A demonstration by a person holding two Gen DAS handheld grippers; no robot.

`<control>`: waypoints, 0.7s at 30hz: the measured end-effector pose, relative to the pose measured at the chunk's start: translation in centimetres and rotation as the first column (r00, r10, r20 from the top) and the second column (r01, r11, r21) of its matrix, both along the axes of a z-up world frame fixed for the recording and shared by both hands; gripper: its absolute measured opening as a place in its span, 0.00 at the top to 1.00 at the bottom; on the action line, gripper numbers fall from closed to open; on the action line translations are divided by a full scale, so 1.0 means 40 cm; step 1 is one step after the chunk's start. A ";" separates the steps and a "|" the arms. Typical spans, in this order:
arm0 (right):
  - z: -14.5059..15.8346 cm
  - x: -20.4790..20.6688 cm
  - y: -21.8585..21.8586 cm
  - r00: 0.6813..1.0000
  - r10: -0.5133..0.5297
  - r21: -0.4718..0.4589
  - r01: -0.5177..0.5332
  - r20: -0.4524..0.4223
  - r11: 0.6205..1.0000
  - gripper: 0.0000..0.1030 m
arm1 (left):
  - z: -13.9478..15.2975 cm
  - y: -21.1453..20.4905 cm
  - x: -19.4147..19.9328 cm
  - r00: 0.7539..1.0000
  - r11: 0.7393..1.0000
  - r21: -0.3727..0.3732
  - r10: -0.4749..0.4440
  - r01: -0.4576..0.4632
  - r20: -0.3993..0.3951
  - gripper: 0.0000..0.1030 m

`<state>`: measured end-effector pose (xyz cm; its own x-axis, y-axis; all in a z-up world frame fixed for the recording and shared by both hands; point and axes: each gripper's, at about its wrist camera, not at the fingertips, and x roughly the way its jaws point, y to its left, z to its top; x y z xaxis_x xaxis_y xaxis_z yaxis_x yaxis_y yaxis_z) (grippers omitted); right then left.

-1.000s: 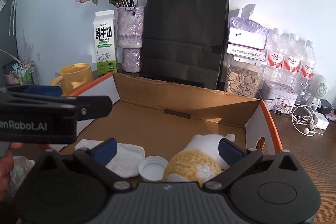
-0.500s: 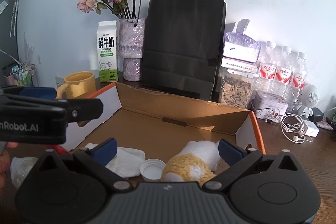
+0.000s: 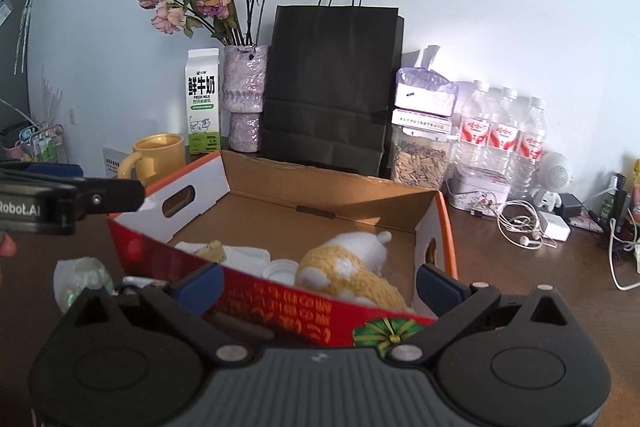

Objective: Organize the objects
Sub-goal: 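Withdraw both grippers from the box back over the table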

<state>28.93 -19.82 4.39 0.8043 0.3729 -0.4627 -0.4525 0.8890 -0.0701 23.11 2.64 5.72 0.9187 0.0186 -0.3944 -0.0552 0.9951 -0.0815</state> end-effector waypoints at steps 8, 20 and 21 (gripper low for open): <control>-0.025 -0.134 -0.082 1.000 -0.030 0.005 0.030 -0.006 1.000 0.00 | -0.027 0.020 -0.098 1.000 1.000 0.007 0.001 -0.001 -0.027 0.00; -0.094 -0.275 -0.171 0.994 -0.075 0.018 0.076 -0.085 0.997 0.00 | -0.101 0.008 -0.214 0.993 1.000 -0.003 -0.011 0.011 -0.118 0.00; -0.099 -0.280 -0.176 0.993 -0.076 0.018 0.078 -0.091 0.997 0.00 | -0.108 0.007 -0.219 0.992 1.000 -0.004 -0.008 0.007 -0.128 0.00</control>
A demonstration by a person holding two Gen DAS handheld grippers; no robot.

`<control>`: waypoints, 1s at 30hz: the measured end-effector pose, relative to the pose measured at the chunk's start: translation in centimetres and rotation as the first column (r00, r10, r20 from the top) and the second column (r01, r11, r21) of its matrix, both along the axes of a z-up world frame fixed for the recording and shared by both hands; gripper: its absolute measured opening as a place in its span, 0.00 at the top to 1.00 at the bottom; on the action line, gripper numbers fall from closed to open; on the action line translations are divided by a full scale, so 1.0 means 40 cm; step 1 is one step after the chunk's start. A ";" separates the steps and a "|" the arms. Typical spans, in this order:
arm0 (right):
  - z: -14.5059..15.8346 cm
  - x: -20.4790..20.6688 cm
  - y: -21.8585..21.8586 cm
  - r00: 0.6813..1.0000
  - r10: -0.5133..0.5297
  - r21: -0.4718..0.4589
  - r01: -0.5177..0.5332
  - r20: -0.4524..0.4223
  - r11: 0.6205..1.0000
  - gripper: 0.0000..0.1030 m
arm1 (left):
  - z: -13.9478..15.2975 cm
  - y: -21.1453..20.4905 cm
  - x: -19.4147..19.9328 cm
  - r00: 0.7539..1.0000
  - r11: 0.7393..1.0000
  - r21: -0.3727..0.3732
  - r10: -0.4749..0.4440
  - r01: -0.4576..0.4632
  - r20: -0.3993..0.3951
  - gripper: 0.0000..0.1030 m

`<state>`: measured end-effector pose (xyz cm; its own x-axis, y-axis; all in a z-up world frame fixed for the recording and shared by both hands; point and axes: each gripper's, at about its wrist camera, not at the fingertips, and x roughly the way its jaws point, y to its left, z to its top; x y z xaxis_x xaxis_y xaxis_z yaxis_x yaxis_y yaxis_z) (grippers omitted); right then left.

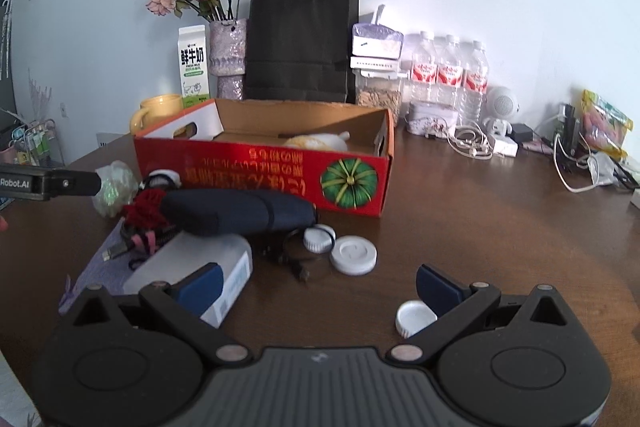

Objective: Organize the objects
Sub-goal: 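Withdraw both grippers from the box back over the table, then grasp the small white square cap with the right gripper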

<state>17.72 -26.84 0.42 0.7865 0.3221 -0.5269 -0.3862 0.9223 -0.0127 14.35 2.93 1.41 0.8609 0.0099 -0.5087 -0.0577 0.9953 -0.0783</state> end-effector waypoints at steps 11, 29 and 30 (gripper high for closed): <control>-0.066 -0.046 -0.020 0.998 0.014 -0.008 -0.014 -0.061 1.000 0.25 | -0.050 -0.003 -0.049 0.997 1.000 -0.006 0.030 -0.030 -0.066 0.00; -0.075 -0.037 -0.014 0.998 0.046 0.012 -0.046 -0.050 0.999 0.74 | -0.062 -0.001 -0.058 0.996 0.999 -0.014 0.037 -0.038 -0.080 0.00; -0.074 -0.035 -0.012 0.998 0.046 0.013 -0.045 -0.048 0.999 0.74 | -0.063 0.000 -0.057 0.996 0.999 -0.016 0.037 -0.038 -0.080 0.00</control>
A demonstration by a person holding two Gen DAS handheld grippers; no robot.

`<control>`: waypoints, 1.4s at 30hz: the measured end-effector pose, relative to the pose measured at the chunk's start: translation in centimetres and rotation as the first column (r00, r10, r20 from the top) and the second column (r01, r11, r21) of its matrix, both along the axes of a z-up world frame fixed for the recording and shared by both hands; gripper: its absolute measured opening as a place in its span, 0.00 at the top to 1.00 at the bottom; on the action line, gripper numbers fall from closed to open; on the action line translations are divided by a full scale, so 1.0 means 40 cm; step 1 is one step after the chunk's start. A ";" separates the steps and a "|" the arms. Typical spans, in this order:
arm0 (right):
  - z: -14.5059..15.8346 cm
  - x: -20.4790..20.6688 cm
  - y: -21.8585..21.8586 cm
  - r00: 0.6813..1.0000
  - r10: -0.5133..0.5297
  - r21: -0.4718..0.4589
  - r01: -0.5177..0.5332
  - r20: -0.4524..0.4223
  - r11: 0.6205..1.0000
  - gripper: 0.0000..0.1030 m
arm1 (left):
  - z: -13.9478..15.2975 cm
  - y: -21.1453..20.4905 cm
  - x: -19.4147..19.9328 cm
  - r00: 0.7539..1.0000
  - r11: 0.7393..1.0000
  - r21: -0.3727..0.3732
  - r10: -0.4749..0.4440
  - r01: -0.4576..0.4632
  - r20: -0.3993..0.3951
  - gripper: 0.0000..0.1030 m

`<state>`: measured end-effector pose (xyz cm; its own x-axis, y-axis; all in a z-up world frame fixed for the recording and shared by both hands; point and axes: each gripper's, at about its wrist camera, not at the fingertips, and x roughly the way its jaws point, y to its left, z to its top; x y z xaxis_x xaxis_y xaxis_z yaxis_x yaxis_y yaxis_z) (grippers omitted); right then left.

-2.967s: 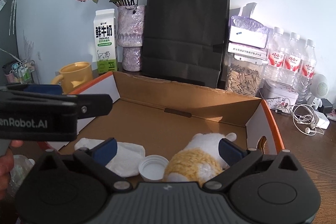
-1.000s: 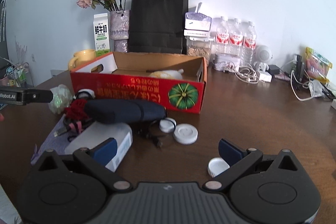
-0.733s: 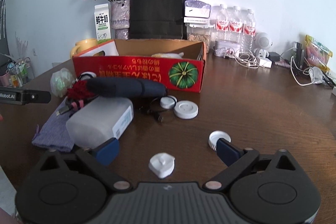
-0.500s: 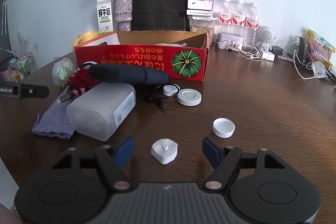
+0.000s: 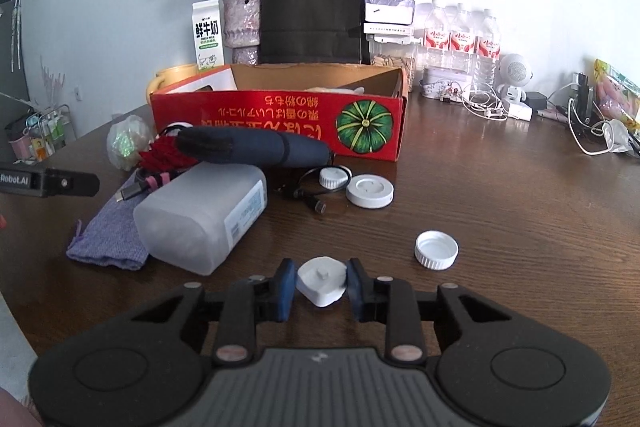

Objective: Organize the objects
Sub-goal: 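Grasp the small white square cap with the right gripper, then grasp the clear sparkly plastic bag with the left gripper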

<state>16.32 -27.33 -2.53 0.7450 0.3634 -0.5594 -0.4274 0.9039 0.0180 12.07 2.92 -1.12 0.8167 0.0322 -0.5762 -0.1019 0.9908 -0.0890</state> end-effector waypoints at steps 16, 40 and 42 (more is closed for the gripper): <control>0.006 0.050 0.029 1.000 0.010 0.006 -0.010 0.015 1.000 0.74 | -0.001 0.064 0.080 0.997 0.997 0.014 0.072 -0.072 0.015 0.00; 0.032 0.119 0.063 0.998 0.012 0.012 -0.013 0.054 1.000 0.74 | 0.018 0.132 0.193 0.996 0.996 -0.078 0.038 -0.031 0.086 0.60; 0.037 0.122 0.065 0.998 0.012 0.014 -0.013 0.060 1.000 0.74 | 0.032 0.128 0.187 0.994 0.997 -0.069 0.040 -0.032 0.106 0.60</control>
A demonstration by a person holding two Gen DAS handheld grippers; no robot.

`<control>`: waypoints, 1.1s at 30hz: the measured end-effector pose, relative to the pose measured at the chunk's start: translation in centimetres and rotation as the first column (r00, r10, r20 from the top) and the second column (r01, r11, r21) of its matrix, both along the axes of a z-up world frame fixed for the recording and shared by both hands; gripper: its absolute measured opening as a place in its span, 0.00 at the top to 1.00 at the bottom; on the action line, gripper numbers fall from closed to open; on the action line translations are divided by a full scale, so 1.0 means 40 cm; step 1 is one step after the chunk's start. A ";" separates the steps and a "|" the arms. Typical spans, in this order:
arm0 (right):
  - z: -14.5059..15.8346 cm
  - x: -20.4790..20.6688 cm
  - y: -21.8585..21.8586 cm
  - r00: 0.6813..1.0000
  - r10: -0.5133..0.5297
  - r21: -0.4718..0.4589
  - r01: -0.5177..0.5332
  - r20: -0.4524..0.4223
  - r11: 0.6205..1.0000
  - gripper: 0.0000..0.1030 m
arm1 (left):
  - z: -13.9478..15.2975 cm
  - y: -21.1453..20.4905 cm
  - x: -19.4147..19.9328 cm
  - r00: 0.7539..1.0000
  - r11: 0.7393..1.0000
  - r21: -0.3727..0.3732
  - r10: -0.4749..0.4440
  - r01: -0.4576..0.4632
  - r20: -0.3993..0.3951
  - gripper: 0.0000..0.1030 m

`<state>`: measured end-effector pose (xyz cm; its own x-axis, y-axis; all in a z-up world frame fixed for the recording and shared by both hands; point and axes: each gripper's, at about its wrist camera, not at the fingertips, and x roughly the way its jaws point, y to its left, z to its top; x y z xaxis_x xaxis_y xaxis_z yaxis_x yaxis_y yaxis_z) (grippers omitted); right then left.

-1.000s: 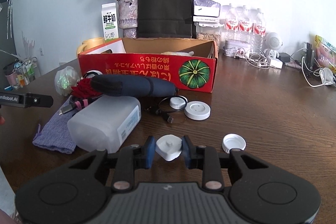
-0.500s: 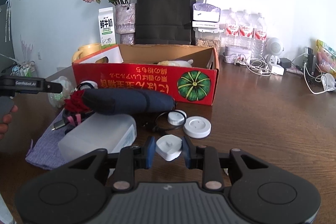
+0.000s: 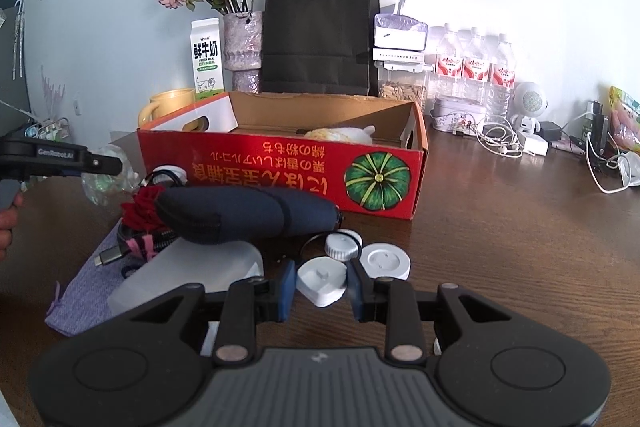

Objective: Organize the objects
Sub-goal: 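Grasp the clear sparkly plastic bag with the left gripper, then carry the square cap and plastic bag into the red box and open both grippers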

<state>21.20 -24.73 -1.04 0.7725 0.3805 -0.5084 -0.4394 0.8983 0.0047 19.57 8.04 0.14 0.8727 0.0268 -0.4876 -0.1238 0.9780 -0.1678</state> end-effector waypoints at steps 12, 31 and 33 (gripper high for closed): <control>0.054 0.040 0.029 0.997 0.011 0.010 -0.012 0.074 1.000 0.74 | 0.062 -0.030 0.003 0.996 0.999 0.019 -0.030 0.028 0.085 0.60; 0.159 0.218 0.230 0.977 0.125 0.002 -0.128 0.173 0.992 0.74 | 0.143 -0.130 0.164 0.981 0.994 0.046 -0.110 0.104 0.161 0.60; 0.162 0.246 0.250 0.977 0.132 0.002 -0.134 0.170 0.991 0.74 | 0.146 -0.135 0.188 0.980 0.994 0.041 -0.105 0.100 0.167 0.60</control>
<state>31.05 -14.71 5.44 0.7887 0.4918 -0.3690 -0.5506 0.8320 -0.0680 27.09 2.65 5.97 0.9413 -0.0538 -0.3332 0.0049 0.9893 -0.1458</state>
